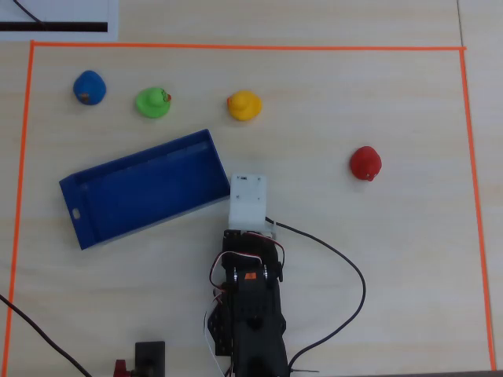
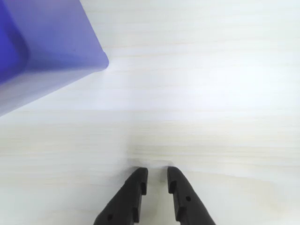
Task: Grasp green duck and put it into box.
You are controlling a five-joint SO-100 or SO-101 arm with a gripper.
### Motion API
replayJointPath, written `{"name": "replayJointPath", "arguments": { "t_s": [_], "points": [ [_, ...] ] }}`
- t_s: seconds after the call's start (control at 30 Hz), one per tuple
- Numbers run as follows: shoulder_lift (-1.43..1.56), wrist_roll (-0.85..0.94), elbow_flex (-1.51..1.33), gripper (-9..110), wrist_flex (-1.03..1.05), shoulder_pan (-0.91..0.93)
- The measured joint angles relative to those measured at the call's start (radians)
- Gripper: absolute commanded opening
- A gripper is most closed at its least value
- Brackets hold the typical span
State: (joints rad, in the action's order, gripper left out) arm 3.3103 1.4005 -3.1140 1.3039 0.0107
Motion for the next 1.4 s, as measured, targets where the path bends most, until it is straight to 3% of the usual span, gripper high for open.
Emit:
{"name": "replayJointPath", "arguments": {
  "t_s": [0.57, 0.77, 0.93, 1.1, 1.4],
  "points": [
    [0.0, 0.031, 0.0, 0, 0.002, 0.018],
    [-0.06, 0.032, 0.078, 13, -0.017, 0.097],
    [-0.397, -0.015, 0.488, 23, 0.091, 0.081],
    [-0.805, -0.17, 1.0, 27, 0.215, -0.055],
    [-1.513, -0.387, 1.74, 29, 0.247, -0.327]
  ]
}}
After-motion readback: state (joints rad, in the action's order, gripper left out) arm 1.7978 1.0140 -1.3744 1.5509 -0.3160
